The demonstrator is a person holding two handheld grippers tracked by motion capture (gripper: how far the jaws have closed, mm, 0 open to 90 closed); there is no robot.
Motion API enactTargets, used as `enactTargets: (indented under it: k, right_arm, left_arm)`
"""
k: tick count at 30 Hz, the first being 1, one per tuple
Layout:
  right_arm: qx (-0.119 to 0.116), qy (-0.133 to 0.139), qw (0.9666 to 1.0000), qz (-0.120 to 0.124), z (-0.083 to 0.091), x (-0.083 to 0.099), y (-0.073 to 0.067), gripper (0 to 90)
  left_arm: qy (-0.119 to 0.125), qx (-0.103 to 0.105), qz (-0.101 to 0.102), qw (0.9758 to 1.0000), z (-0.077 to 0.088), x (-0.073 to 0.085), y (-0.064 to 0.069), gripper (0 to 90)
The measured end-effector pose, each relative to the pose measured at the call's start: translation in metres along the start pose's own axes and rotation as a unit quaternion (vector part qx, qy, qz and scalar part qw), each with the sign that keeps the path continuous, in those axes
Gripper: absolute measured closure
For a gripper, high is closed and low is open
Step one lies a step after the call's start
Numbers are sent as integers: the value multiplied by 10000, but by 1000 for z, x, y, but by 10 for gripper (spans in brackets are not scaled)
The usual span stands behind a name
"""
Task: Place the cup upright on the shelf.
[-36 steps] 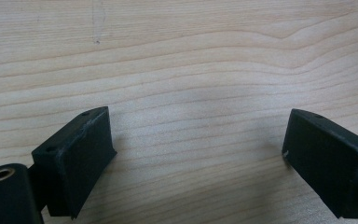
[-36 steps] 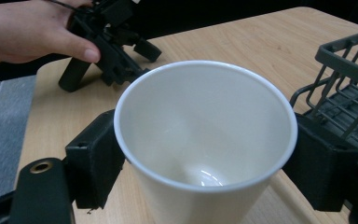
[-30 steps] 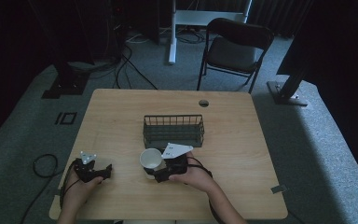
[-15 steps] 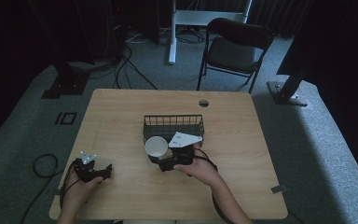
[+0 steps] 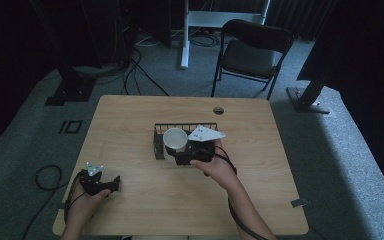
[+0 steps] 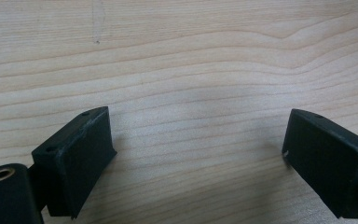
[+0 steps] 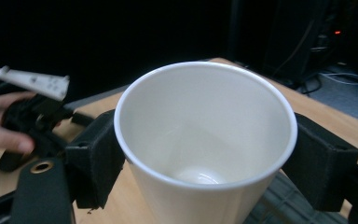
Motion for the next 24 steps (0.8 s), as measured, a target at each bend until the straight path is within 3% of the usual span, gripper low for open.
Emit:
enactTargets:
  k: [4, 12, 16, 18, 20, 24]
  right_arm:
    - [146, 81, 9999, -24, 1, -10, 10, 195]
    - [702, 207, 9973, -4, 3, -23, 33, 195]
    - [1038, 218, 9944, -10, 3, -26, 48, 195]
    - [1348, 149, 9908, 12, 3, -24, 61, 195]
    - [1418, 147, 9898, 12, 3, -23, 64, 195]
    - [1778, 75, 9840, -62, 3, -15, 79, 195]
  left_arm:
    - [-7, 2, -1, 10000, 0, 0, 0, 89]
    - [-4, 1, -3, 10000, 0, 0, 0, 89]
    - [-5, 2, -1, 10000, 0, 0, 0, 89]
    - [-5, 1, -2, 10000, 0, 0, 0, 89]
    - [-6, 2, -3, 10000, 0, 0, 0, 89]
    - [-7, -2, -5, 10000, 0, 0, 0, 89]
Point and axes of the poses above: each handheld gripper's, and its own axes: z roughly backward along the jaws, x roughly out of its underside, y roughly to its right, the point moved 7 cm from there along -z, roughly forward along the jaws, and after that the axes turned 11 degrees about y, right-handed, at the moved point
